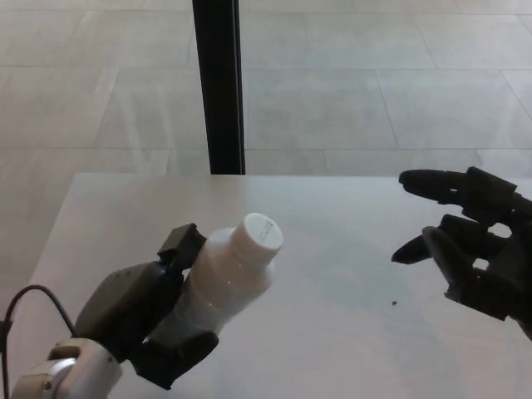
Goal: The robot uses its left hand to to lift the bottle kept on the middle of the desk and tilts it towards its right hand. It then uses its right hand to rotate its cap to open it and places the bottle and cap back on the desk
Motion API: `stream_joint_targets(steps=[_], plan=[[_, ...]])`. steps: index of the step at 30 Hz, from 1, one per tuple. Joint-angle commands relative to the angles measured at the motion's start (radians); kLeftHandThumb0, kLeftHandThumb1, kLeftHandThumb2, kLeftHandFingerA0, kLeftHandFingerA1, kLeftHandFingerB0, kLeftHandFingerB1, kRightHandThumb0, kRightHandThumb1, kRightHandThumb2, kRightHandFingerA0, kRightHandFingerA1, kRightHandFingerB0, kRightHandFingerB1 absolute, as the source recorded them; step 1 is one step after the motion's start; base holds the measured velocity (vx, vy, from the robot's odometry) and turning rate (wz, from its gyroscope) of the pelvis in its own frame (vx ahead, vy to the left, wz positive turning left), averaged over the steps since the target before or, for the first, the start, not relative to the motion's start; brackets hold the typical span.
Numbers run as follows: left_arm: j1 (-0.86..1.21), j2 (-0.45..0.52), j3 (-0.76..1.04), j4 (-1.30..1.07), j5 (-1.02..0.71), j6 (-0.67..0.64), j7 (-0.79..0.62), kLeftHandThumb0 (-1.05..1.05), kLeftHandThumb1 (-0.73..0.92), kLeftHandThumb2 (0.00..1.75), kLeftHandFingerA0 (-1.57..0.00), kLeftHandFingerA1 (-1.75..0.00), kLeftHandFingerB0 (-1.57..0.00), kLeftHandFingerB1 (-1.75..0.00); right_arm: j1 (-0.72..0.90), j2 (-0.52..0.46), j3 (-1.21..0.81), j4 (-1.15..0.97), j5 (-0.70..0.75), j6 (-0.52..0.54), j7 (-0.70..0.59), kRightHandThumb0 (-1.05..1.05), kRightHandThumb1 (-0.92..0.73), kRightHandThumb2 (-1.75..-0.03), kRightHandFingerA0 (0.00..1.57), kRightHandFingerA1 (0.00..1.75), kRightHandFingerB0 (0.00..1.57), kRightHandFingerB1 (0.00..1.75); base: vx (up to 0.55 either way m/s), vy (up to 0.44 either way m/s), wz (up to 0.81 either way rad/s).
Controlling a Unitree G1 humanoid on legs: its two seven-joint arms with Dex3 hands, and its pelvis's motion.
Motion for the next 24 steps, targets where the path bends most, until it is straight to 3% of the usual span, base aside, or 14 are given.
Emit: stream_joint_targets(steps=[1,2,5,6,7,8,11,13,22,24], plan=[[-0.003,-0.016,-0.01,-0.021,0.054,0.05,-0.056,0.33,0.41,1.47,-1.22,-1.63,-1.07,-1.41,-0.019,-0.016,0.051,-0.013,-0.034,0.045,0.028,-0.58,-0.66,-0.6,0.83,0.98,0.58,0.4,0.0,0.0,0.0],[-0.009,-0.024,-0.013,-0.015,0.057,0.043,-0.053,0.34,0.41,1.49,-1.07,-1.72,-1.0,-1.5,-0.021,-0.021,0.063,-0.011,-0.05,0.048,0.027,-0.58,-0.66,-0.6,0.83,0.98,0.57,0.4,0.0,0.0,0.0],[-0.026,-0.05,-0.026,-0.019,0.082,0.06,-0.064,0.32,0.39,1.51,-1.06,-1.74,-1.0,-1.5,-0.038,-0.016,0.111,0.008,-0.082,0.075,0.023,-0.57,-0.64,-0.6,0.84,0.96,0.57,0.4,0.0,0.0,0.0],[-0.033,-0.061,-0.034,-0.019,0.089,0.065,-0.068,0.31,0.31,1.59,-1.15,-1.67,-1.03,-1.43,-0.035,-0.022,0.119,0.01,-0.092,0.082,0.024,-0.57,-0.64,-0.6,0.83,0.96,0.56,0.4,0.0,0.0,0.0],[-0.036,-0.072,-0.038,-0.018,0.096,0.065,-0.066,0.35,0.34,1.62,-1.2,-1.69,-1.07,-1.45,-0.039,-0.023,0.133,0.021,-0.108,0.086,0.023,-0.57,-0.64,-0.59,0.82,0.96,0.56,0.41,0.0,0.0,0.0],[-0.035,-0.086,-0.038,-0.013,0.091,0.064,-0.062,0.2,0.69,1.38,-1.28,-1.33,-1.2,-1.25,-0.047,-0.023,0.157,0.046,-0.126,0.086,0.027,-0.56,-0.63,-0.59,0.79,1.03,0.56,0.42,0.0,0.0,0.0],[-0.037,-0.116,-0.039,-0.001,0.096,0.054,-0.054,0.22,0.7,1.4,-1.33,-1.37,-1.24,-1.29,-0.046,-0.042,0.177,0.048,-0.161,0.124,0.025,-0.59,-0.63,-0.59,0.78,1.04,0.55,0.42,0.0,0.0,0.0],[-0.036,-0.136,-0.036,0.006,0.1,0.05,-0.044,0.18,0.71,1.38,-1.27,-1.33,-1.19,-1.25,-0.045,-0.068,0.211,0.064,-0.213,0.168,0.022,-0.59,-0.61,-0.61,0.71,1.16,0.54,0.4,0.0,0.0,0.0],[-0.018,-0.155,-0.027,0.017,0.109,0.025,-0.042,0.18,0.73,1.4,-1.28,-1.34,-1.2,-1.27,-0.054,-0.095,0.221,0.103,-0.294,0.203,-0.013,-0.61,-0.61,-0.6,0.7,1.12,0.51,0.42,0.0,0.0,0.0],[-0.015,-0.156,-0.027,0.017,0.115,0.021,-0.042,0.18,0.72,1.39,-1.28,-1.33,-1.2,-1.26,-0.063,-0.08,0.206,0.111,-0.286,0.199,-0.018,-0.63,-0.6,-0.6,0.68,1.18,0.5,0.43,0.0,0.0,0.0]])
